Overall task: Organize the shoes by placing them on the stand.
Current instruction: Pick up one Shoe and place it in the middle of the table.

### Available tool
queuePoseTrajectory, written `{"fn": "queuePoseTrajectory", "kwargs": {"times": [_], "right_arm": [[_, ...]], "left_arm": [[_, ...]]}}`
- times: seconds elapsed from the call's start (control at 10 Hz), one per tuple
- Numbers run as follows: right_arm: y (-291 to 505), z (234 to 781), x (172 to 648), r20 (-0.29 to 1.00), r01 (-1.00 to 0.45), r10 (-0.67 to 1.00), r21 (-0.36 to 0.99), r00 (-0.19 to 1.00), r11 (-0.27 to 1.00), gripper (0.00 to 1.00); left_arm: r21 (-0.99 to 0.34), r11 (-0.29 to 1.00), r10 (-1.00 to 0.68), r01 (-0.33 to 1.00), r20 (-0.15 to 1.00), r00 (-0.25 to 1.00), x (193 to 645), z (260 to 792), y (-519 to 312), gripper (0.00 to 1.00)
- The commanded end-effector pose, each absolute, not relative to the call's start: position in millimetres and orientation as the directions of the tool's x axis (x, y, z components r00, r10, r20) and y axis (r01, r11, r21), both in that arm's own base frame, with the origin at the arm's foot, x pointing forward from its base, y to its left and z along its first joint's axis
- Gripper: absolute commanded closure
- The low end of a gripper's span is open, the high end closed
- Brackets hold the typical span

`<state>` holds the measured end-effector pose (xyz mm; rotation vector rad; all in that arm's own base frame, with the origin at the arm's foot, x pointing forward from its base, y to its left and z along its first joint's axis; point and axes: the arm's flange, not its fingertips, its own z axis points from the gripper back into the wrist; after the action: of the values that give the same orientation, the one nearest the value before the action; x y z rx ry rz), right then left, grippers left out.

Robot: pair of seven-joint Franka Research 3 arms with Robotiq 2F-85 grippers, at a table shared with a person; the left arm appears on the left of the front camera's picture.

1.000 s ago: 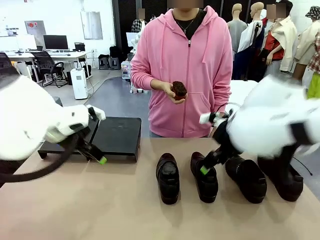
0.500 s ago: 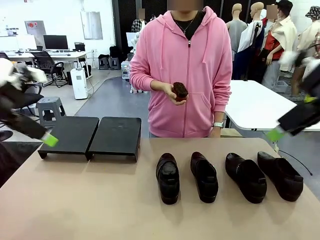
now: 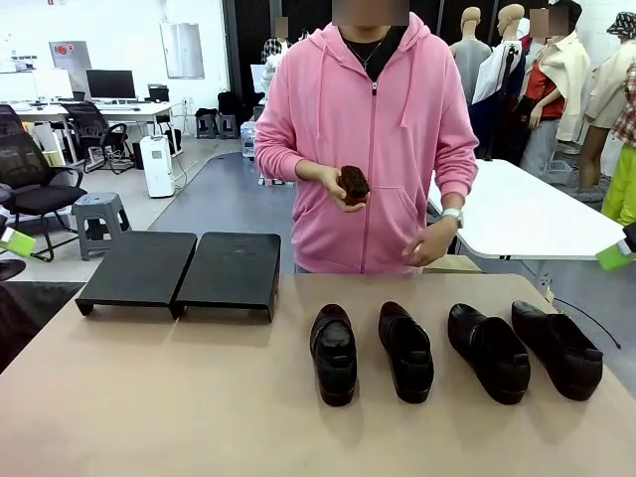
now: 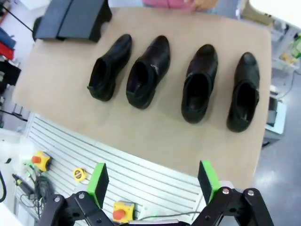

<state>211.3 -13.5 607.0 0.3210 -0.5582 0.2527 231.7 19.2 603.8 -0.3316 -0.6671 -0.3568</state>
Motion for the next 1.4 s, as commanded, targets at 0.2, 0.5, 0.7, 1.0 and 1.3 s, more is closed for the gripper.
{"fn": "queuePoseTrajectory", "kwargs": {"times": [0.2, 0.5, 0.7, 1.0, 1.3], "right_arm": [[-11.4, 607.4, 210.6, 0.549, -0.327, 0.156, 0.228, 0.821, 0.917, 0.0], [59.8, 589.8, 305.1, 0.379, -0.411, 0.332, 0.15, 0.864, 0.899, 0.0], [30.7, 598.3, 295.9, 0.335, -0.387, 0.309, 0.199, 0.89, 0.9, 0.0], [-74.1, 626.0, 216.8, 0.3, -0.272, 0.169, 0.348, 0.939, 0.897, 0.0], [-123.3, 607.2, 191.1, 0.332, -0.139, -0.029, 0.471, 0.943, 0.871, 0.0]], "left_arm": [[-0.17, 0.879, -0.247, 0.446, 0.638, 0.73, 232.6, 601.5, 10.0, 0.0], [-0.17, 0.879, -0.247, 0.446, 0.638, 0.73, 232.6, 601.5, 10.0, 0.0], [-0.17, 0.879, -0.247, 0.446, 0.638, 0.73, 232.6, 601.5, 10.0, 0.0], [-0.17, 0.879, -0.247, 0.446, 0.638, 0.73, 232.6, 601.5, 10.0, 0.0], [-0.17, 0.879, -0.247, 0.446, 0.638, 0.73, 232.6, 601.5, 10.0, 0.0]]}}
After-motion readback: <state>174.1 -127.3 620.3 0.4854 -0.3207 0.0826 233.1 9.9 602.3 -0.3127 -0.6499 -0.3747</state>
